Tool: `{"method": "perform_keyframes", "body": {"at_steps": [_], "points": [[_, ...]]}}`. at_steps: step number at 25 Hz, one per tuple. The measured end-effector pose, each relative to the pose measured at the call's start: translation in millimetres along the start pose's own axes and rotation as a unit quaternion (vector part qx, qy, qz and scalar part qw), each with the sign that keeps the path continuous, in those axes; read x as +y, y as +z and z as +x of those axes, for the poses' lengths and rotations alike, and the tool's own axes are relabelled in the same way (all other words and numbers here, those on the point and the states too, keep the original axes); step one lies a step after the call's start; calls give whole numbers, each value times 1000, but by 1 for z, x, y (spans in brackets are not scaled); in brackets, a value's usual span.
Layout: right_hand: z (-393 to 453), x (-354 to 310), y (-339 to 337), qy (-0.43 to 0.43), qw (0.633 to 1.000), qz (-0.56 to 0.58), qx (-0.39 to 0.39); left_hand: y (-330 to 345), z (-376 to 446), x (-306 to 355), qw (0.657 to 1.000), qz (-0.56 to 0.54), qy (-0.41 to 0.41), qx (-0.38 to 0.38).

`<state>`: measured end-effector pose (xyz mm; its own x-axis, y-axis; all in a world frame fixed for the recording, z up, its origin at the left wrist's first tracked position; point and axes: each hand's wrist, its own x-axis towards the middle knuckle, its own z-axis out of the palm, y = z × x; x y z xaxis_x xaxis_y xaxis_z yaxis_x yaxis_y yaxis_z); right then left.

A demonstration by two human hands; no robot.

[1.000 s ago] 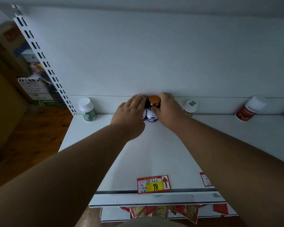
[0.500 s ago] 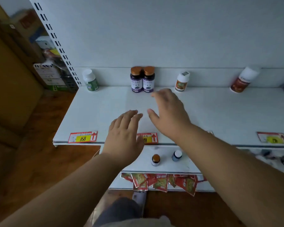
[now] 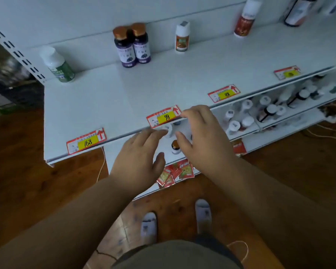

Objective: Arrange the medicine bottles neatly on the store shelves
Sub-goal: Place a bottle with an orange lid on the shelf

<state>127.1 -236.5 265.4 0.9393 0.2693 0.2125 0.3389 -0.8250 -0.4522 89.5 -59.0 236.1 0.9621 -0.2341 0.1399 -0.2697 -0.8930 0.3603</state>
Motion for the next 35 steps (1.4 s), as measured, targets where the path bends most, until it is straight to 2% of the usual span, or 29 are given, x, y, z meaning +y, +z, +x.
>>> {"method": "perform_keyframes", "body": {"at_steps": [2, 8, 13, 16, 20, 25, 29, 31, 35], "points": [[-18, -10, 23, 21, 1000, 1, -12, 11, -13, -16, 1000, -10, 8, -23], [-50, 17, 111, 79, 992, 59, -78, 83, -38, -52, 991, -41, -87, -94], [-46, 57, 225, 155, 972, 135, -112, 175, -31, -106, 976, -79, -198, -50], [-28, 76, 298, 180, 961, 175, -118, 226, -18, -143, 969, -86, -233, -17], [18, 101, 382, 191, 955, 187, -128, 270, -3, -187, 960, -90, -265, 7], [104, 117, 465, 198, 953, 205, -99, 301, 24, -246, 967, -43, -249, 10], [126, 121, 492, 178, 947, 247, -103, 318, 29, -268, 970, -11, -242, -29], [117, 118, 483, 179, 932, 298, -107, 318, 27, -267, 967, -29, -254, -9], [64, 103, 420, 260, 832, 466, -148, 288, 2, -215, 926, -178, -326, 65]]}}
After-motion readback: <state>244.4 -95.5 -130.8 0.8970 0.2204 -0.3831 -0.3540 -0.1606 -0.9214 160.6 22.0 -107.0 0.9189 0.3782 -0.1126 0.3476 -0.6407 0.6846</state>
